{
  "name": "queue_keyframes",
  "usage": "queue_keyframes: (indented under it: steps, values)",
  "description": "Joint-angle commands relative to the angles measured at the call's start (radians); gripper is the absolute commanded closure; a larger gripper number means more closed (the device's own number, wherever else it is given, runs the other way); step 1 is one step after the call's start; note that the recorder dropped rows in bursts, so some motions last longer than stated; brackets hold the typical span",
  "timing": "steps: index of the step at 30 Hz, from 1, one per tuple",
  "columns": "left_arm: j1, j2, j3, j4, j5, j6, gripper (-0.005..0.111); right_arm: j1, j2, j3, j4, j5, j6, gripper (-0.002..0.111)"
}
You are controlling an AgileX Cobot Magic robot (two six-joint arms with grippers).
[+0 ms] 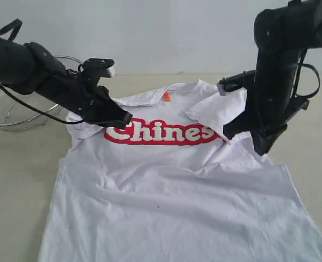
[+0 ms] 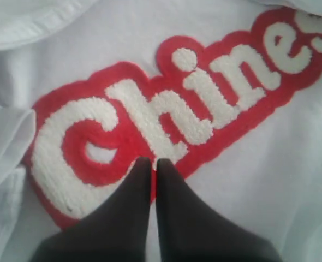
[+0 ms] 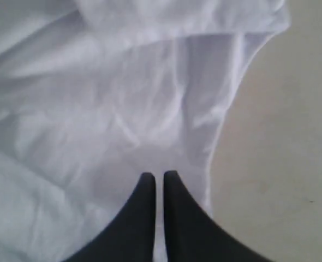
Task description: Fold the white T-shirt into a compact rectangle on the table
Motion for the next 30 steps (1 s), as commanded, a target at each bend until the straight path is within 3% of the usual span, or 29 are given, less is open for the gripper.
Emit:
queue_keyframes:
  steps: [1,7,15,25,30]
  values:
    - [-0.002,0.064,-0.003,-0.015,0.012,-0.002,0.102,0.071,-0.128,0.243,0.014,-0.160,0.053,0.109]
    - [-0.002,0.105,-0.014,-0.042,-0.038,0.021,0.102,0.096,-0.132,0.464,0.027,-0.258,0.130,0.109]
    - [-0.002,0.158,-0.150,-0.042,-0.050,0.021,0.102,0.096,-0.132,0.643,0.013,-0.255,0.194,0.109]
    - [0.004,0.195,-0.236,-0.035,-0.058,0.021,0.102,0.096,-0.177,0.668,-0.027,-0.219,0.215,0.109]
    - [0.004,0.146,-0.277,-0.033,0.015,0.021,0.102,0.096,-0.320,0.650,-0.109,-0.249,0.273,0.109]
